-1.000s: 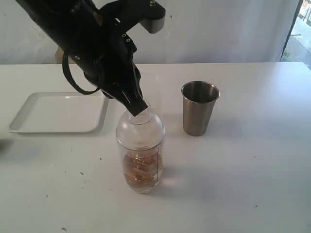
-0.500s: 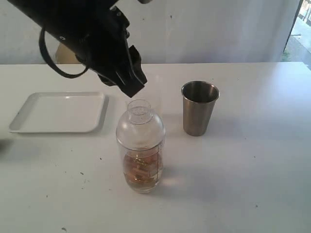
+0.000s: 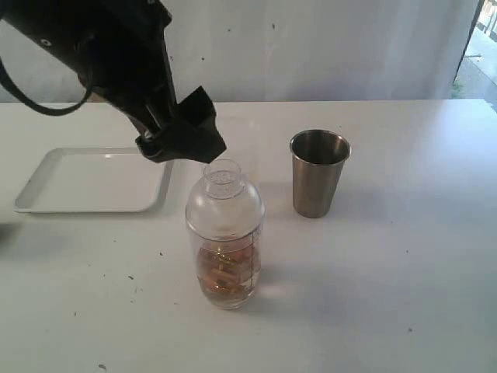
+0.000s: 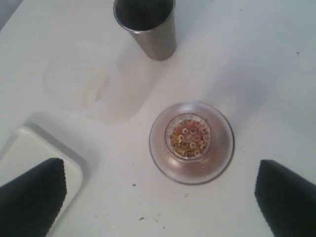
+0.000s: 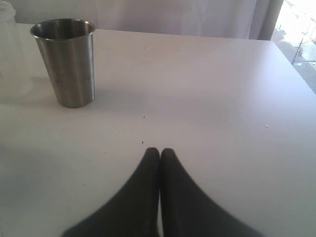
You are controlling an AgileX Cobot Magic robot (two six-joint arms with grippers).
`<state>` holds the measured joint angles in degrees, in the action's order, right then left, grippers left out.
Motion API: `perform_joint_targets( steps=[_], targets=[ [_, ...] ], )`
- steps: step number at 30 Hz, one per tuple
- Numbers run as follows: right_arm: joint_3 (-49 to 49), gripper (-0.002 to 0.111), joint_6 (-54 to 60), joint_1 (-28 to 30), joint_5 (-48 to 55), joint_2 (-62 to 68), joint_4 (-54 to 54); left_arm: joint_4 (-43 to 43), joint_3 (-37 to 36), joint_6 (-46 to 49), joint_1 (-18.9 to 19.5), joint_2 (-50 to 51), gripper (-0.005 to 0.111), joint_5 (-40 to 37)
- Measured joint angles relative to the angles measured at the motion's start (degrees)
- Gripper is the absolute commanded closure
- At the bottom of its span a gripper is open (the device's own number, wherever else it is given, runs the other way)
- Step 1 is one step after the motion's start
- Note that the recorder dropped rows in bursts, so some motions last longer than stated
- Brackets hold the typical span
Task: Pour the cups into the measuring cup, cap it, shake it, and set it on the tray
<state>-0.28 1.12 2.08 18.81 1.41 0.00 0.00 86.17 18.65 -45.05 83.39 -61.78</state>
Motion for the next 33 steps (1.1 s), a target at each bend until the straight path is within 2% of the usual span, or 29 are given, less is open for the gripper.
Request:
perform_joint_targets(
  steps=[7,11,14,20,22,25,28,29,30,31,33],
  targets=[
    [0.00,0.108,0.00,0.00,0.00,0.00,0.00,1.90,-1.40,-3.66,0.00,0.79,0.002,-0.37],
    [0.00,0.108,0.00,0.00,0.00,0.00,0.00,0.85,-1.43,-3.93,0.00,0.79,0.002,3.63],
    [0.00,0.108,-0.24,0.00,0.00,0.00,0.00,-3.45,-1.67,-2.93,0.00,0.19,0.002,11.02],
    [0.00,0.108,-0.36,0.00,0.00,0.00,0.00,-17.93,-2.04,6.49,0.00,-3.45,0.002,24.91],
    [0.00,0.108,-0.45,0.00,0.00,0.00,0.00,-21.96,-4.41,9.90,0.00,-5.26,0.002,30.47],
    [0.00,0.108,-0.45,0.00,0.00,0.00,0.00,-25.36,-11.15,13.40,0.00,-8.59,0.002,39.29],
    [0.00,0.108,-0.45,0.00,0.00,0.00,0.00,-28.10,-21.20,15.68,0.00,-12.97,0.002,48.70],
    [0.00,0.108,-0.45,0.00,0.00,0.00,0.00,-29.57,-28.18,16.32,-0.44,-16.24,0.002,55.43],
    [0.00,0.108,-0.45,0.00,0.00,0.00,0.00,-30.04,-30.81,16.43,-0.77,-17.58,0.002,57.90],
    [0.00,0.108,-0.45,0.00,0.00,0.00,0.00,-30.43,-36.62,16.79,-2.12,-20.87,0.002,62.84],
    [0.00,0.108,-0.45,0.00,0.00,0.00,0.00,-30.54,-43.31,16.88,-4.29,-24.65,0.002,67.17]
  ],
)
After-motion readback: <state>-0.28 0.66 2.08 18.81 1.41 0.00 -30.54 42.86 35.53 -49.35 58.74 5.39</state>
